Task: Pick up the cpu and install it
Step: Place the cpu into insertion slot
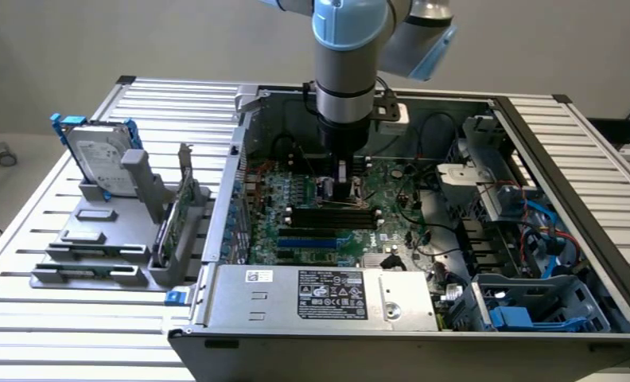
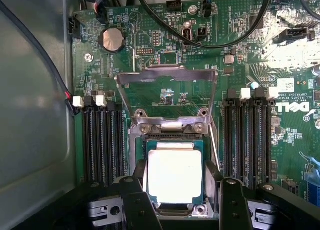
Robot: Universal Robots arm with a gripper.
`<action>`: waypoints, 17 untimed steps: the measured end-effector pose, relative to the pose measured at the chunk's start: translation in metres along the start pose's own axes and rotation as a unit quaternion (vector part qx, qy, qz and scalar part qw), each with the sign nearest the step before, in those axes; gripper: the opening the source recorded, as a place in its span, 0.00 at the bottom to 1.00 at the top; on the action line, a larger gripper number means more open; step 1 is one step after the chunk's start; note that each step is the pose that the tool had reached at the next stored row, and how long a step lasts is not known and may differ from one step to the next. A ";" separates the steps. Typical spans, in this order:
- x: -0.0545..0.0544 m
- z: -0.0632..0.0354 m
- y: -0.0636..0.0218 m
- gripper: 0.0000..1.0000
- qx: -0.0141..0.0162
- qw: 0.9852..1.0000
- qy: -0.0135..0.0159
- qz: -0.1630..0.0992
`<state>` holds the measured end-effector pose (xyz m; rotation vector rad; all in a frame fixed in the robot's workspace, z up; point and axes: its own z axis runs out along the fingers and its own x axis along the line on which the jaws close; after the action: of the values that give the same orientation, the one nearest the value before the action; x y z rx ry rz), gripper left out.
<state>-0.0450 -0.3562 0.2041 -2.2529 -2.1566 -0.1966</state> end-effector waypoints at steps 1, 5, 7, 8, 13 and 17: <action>0.000 0.0003 -0.0005 0.55 -0.001 1.000 0.000 0.000; 0.001 0.0017 -0.0027 0.55 -0.002 1.000 -0.003 0.000; 0.003 0.0024 -0.0032 0.55 -0.003 1.000 -0.005 -0.001; 0.004 0.0027 -0.0034 0.55 -0.003 1.000 -0.006 -0.001; 0.007 0.0035 -0.0036 0.55 -0.006 1.000 -0.014 -0.002; 0.007 0.0040 -0.0035 0.55 -0.008 1.000 -0.021 -0.003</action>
<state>-0.0479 -0.3483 0.2006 -2.2799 -2.1885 -0.1691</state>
